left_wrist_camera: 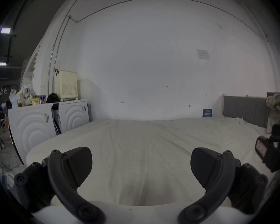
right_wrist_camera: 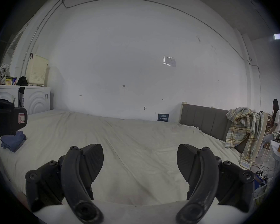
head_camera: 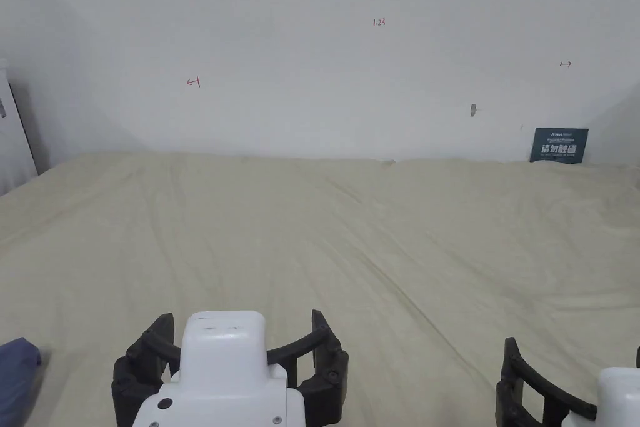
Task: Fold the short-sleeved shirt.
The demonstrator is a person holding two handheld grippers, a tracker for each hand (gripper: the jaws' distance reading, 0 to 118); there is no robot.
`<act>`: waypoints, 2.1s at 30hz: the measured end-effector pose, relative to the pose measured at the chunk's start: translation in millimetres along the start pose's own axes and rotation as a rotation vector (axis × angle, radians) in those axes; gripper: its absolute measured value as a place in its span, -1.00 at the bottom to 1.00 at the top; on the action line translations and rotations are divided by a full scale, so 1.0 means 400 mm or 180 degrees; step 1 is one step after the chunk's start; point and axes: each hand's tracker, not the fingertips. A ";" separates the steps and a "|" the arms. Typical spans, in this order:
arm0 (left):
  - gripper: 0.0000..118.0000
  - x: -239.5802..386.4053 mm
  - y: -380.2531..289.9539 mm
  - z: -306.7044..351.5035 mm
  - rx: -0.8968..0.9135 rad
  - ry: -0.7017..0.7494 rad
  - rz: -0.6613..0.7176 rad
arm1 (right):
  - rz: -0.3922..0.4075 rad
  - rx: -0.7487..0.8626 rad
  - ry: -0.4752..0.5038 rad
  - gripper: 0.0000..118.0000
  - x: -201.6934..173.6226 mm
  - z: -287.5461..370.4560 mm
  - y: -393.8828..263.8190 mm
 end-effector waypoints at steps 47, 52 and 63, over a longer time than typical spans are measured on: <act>1.00 -0.076 0.041 -0.002 -0.0196 0.0015 0.0247 | -0.0006 0.0037 -0.0150 0.63 0.020 0.018 0.025; 1.00 -0.083 0.043 -0.002 -0.0207 0.0008 0.0257 | 0.0020 0.0034 -0.0120 0.63 0.018 0.020 0.026; 1.00 -0.082 0.036 -0.001 -0.0228 0.0036 0.0185 | 0.0017 0.0040 -0.0118 0.63 0.009 0.027 0.029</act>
